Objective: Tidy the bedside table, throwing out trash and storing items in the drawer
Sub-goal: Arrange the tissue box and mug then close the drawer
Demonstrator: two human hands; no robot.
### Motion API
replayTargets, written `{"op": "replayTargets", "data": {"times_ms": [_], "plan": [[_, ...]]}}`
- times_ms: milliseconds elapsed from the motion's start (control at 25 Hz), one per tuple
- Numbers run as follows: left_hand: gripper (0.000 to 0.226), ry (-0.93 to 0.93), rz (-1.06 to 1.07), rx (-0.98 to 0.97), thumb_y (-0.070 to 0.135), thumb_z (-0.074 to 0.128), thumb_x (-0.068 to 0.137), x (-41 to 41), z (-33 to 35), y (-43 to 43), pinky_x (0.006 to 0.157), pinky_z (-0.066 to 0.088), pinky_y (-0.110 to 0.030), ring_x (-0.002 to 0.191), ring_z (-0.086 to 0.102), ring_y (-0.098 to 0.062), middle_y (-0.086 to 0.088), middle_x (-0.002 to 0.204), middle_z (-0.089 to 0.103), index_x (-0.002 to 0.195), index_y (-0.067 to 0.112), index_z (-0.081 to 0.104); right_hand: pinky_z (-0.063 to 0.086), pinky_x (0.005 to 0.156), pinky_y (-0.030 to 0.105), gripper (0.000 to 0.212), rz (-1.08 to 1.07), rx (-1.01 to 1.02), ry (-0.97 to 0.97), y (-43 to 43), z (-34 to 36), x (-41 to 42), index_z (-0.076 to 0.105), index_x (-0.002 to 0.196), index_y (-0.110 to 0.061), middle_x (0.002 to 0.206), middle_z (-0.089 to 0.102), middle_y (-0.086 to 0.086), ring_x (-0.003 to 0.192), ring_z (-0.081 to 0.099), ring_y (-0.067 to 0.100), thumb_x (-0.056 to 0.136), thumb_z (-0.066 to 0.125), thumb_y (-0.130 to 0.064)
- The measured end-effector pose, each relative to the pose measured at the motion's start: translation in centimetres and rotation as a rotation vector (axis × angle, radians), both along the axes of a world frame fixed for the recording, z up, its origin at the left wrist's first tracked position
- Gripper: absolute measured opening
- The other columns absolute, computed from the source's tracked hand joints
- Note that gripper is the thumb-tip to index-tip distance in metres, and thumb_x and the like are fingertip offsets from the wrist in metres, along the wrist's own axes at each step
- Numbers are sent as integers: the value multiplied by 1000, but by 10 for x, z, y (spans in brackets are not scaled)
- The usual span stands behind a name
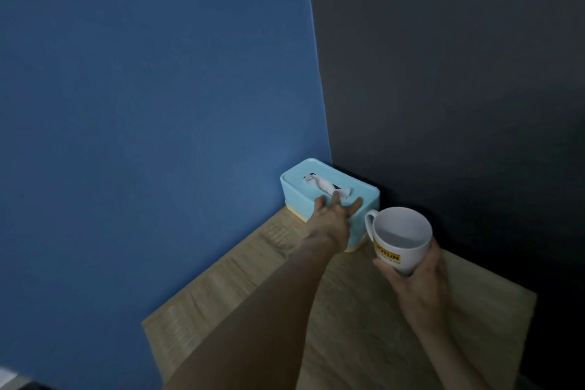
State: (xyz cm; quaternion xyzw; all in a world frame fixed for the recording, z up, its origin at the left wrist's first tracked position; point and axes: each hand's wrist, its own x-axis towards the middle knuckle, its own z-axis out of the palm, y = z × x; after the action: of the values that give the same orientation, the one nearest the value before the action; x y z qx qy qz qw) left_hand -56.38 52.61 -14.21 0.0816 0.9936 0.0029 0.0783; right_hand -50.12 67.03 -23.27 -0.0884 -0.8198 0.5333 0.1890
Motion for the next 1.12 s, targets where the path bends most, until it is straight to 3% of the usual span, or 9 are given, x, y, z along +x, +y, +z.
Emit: {"op": "replayTargets", "data": {"times_ms": [120,240,320,400,520,640,760,840,1120], "plan": [[72,12,-16,129,15,43,96,12,-7,-8,119,9,-46,146,-5,-36,-9,160,-10,150,30,-2,44,96,44,107,-5,27,-36,2,1,2,24,140,-14,139,45,14,123,46,32,54,86,-31],[83,141,149,452,9,46,91,59,-26,-19,118,-2,-47,145,-21,-25,-5,158,-21,150,18,-12,42,100,46,114,-31,55,-57,3,-2,-1,23,141,-18,142,44,11,126,43,32,49,88,-33],[83,73,243,512,11,44,91,102,-49,-29,119,-6,-47,144,-23,-22,-6,157,-24,149,15,-16,38,105,45,117,-33,95,-79,3,-4,-1,23,142,-14,143,42,13,129,39,33,47,88,-34],[80,-27,296,485,39,38,95,138,-72,-43,118,-8,-44,145,-21,-21,-5,157,-23,148,16,-17,33,108,42,118,-22,163,-133,1,-4,7,20,144,-8,144,37,17,131,34,34,50,87,-34],[100,-39,249,352,80,-3,70,184,-86,-56,116,-10,-39,147,-17,-20,0,159,-17,150,21,-8,29,111,42,114,-6,311,-208,-8,-3,46,13,145,-1,148,29,22,135,27,35,61,81,-40],[101,-36,186,321,72,-17,62,227,-83,-57,116,-10,-39,146,-18,-18,5,159,-16,150,26,-6,24,115,42,100,38,501,-309,-26,-5,101,8,145,2,154,19,21,142,17,32,79,57,-54],[100,-50,168,362,74,-15,65,270,-84,-59,116,-11,-37,146,-17,-19,5,159,-15,151,25,-2,22,114,44,75,74,704,-277,-50,-7,162,27,141,3,150,29,22,141,22,33,89,35,-50],[98,-56,157,366,75,-17,68,295,-85,-60,116,-12,-36,147,-16,-19,5,158,-15,151,24,0,22,112,44,66,84,772,-237,-68,-10,206,38,136,2,145,39,21,137,30,35,88,32,-44],[73,39,168,321,49,-13,83,321,-91,-56,120,-8,-38,146,-17,-17,2,160,-10,151,23,-3,23,114,47,65,72,885,-299,-93,-9,257,35,139,-1,147,38,18,139,28,32,89,28,-43]]}}
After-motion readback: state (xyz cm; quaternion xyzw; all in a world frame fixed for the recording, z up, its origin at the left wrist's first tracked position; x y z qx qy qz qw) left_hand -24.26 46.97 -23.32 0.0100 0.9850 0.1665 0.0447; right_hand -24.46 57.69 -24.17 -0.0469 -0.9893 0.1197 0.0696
